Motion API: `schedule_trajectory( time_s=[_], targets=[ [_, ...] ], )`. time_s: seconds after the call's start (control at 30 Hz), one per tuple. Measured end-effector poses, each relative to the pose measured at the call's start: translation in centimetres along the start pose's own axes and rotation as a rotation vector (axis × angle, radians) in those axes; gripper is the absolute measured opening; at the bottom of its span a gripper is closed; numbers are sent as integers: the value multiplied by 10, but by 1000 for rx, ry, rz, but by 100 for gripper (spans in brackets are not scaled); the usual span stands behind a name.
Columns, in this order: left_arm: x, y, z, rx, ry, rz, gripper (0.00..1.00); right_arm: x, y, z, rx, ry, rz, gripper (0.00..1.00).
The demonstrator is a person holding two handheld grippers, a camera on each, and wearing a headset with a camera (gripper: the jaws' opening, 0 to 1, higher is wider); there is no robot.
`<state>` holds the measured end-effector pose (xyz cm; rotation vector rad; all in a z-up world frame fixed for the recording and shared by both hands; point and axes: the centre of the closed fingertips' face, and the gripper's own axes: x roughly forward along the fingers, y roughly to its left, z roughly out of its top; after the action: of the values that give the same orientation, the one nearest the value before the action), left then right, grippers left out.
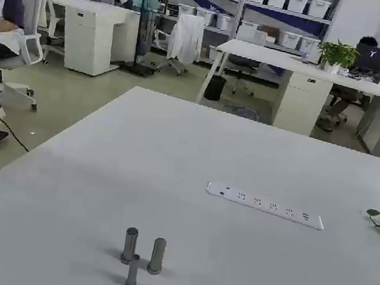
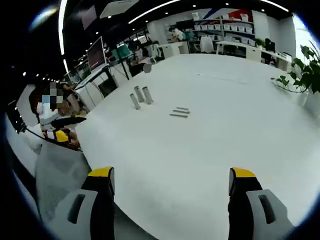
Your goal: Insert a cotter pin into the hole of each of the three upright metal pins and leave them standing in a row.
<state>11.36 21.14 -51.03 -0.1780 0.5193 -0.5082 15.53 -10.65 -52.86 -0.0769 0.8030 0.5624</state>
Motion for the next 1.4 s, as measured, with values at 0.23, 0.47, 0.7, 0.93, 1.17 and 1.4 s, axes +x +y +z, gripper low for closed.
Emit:
schedule_trajectory(
  time_s=[0.23,0.47,0.7,0.93,1.17,1.4],
  targets=[
    [-2,5,4,10,-7,2,99,-7,-7,-5,23,-2,-23,93],
    [-1,4,7,11,-16,-8,99,-12,-14,-6,38,-8,-43,93],
    [0,5,5,13,1,-17,99,-14,-15,-3,30,-22,-61,93],
    [2,7,8,10,3,-21,99,-13,-15,-2,33,-15,-63,93],
    [3,9,8,12,16,-27,99,-12,-18,-4,46,-7,-81,93],
    [6,11,5,23,47,-30,99,-11,-22,-6,50,0,-85,93]
  ],
)
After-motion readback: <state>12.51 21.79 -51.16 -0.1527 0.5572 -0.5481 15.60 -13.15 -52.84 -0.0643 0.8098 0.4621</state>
